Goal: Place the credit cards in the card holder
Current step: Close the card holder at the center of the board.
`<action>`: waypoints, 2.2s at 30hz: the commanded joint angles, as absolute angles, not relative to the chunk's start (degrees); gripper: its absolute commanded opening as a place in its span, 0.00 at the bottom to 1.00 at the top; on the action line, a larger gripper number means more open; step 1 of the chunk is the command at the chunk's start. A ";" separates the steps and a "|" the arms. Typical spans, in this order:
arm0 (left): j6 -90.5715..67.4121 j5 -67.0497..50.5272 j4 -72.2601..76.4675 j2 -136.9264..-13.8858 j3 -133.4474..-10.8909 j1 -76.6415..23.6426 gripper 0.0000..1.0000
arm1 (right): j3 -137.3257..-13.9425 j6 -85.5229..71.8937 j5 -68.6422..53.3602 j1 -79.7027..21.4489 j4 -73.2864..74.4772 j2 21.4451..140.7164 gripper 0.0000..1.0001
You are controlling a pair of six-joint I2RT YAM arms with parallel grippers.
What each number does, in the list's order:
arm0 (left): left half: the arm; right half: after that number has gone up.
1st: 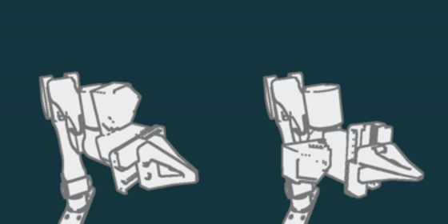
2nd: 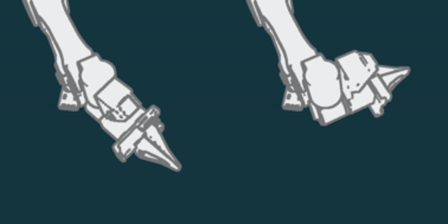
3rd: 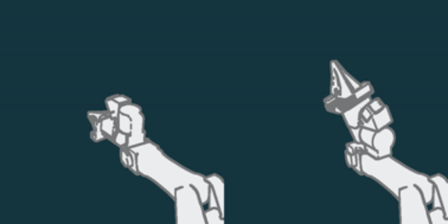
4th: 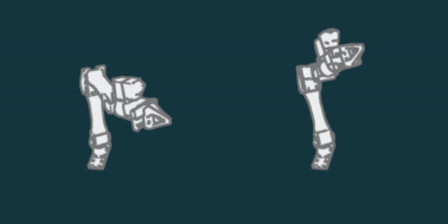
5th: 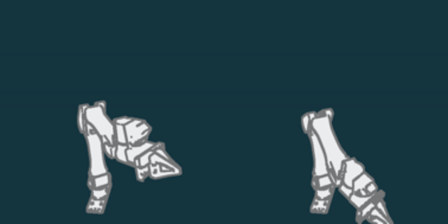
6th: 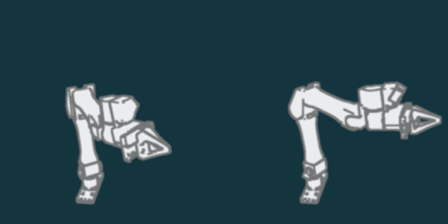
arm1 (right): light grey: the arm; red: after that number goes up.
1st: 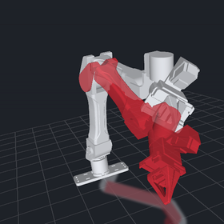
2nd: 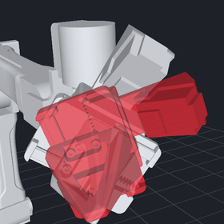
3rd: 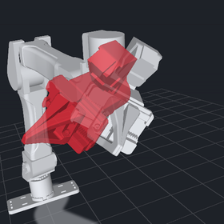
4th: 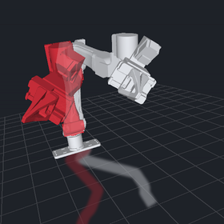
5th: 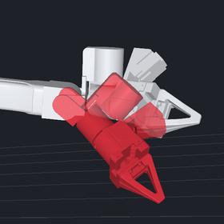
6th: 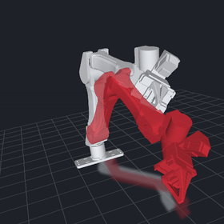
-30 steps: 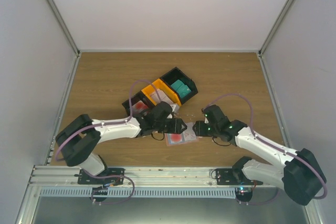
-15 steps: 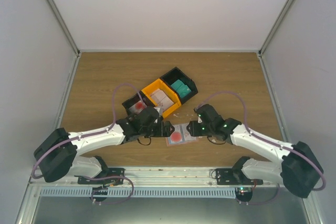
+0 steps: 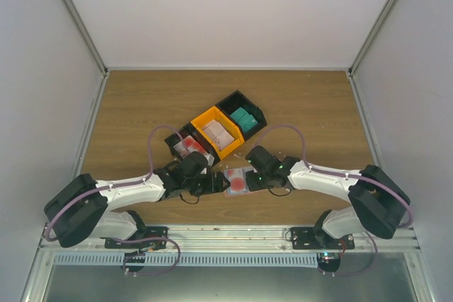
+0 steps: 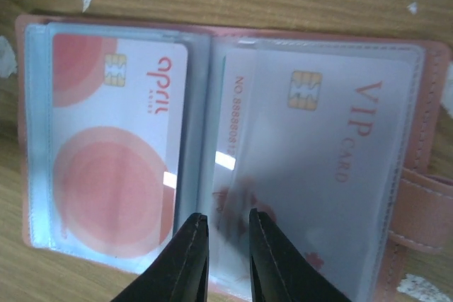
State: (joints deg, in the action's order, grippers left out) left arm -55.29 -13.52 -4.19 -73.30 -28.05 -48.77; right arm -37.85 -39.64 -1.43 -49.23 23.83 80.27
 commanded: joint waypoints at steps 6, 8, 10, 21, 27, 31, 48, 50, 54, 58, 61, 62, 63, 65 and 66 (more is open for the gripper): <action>-59.47 -19.83 8.79 -79.23 -26.94 -47.72 0.75 | -37.13 -42.66 2.70 -49.64 26.15 83.40 0.16; -60.12 -20.41 9.95 -80.80 -26.86 -47.65 0.75 | -36.34 -42.94 1.63 -49.66 25.22 84.43 0.16; -60.88 -21.07 11.18 -82.45 -26.75 -47.58 0.74 | -35.71 -43.18 0.52 -49.66 24.04 85.19 0.16; -58.80 -23.66 22.81 -87.92 -25.76 -47.55 0.63 | -33.01 -43.67 -2.80 -48.49 20.74 85.90 0.16; -56.34 -24.32 25.61 -87.34 -26.47 -47.55 0.52 | -31.92 -43.71 -4.05 -47.61 19.39 83.97 0.15; -54.30 -25.53 24.91 -87.70 -28.00 -47.55 0.47 | -32.56 -43.30 -4.08 -47.33 18.55 79.96 0.17; -47.53 -29.22 16.80 -90.75 -36.27 -47.46 0.49 | -31.88 -46.17 8.44 -39.70 30.01 67.33 0.45; -46.97 -29.64 16.30 -90.86 -36.83 -47.46 0.49 | -31.08 -45.81 8.20 -38.44 30.06 67.47 0.45; -46.00 -29.80 14.71 -91.10 -38.30 -47.46 0.49 | -30.19 -45.71 7.27 -37.05 30.07 68.40 0.43; -45.57 -29.97 13.87 -91.45 -39.19 -47.48 0.49 | -29.73 -45.17 6.43 -36.65 29.69 68.67 0.32; -45.32 -30.26 13.53 -91.92 -39.76 -47.47 0.49 | -29.20 -42.52 3.68 -36.63 27.74 68.43 0.29; -45.09 -30.63 13.42 -92.24 -40.04 -47.51 0.49 | -29.14 -41.87 2.73 -36.65 27.34 68.74 0.30; -44.67 -31.22 13.50 -92.58 -40.58 -47.47 0.50 | -29.05 -41.39 1.85 -36.65 26.81 69.19 0.30; -43.47 -32.73 13.41 -93.31 -41.74 -47.55 0.52 | -28.85 -40.61 0.36 -36.65 25.71 70.45 0.33; -42.89 -33.49 13.34 -93.56 -42.30 -47.55 0.53 | -28.78 -40.42 0.21 -36.65 25.20 71.13 0.33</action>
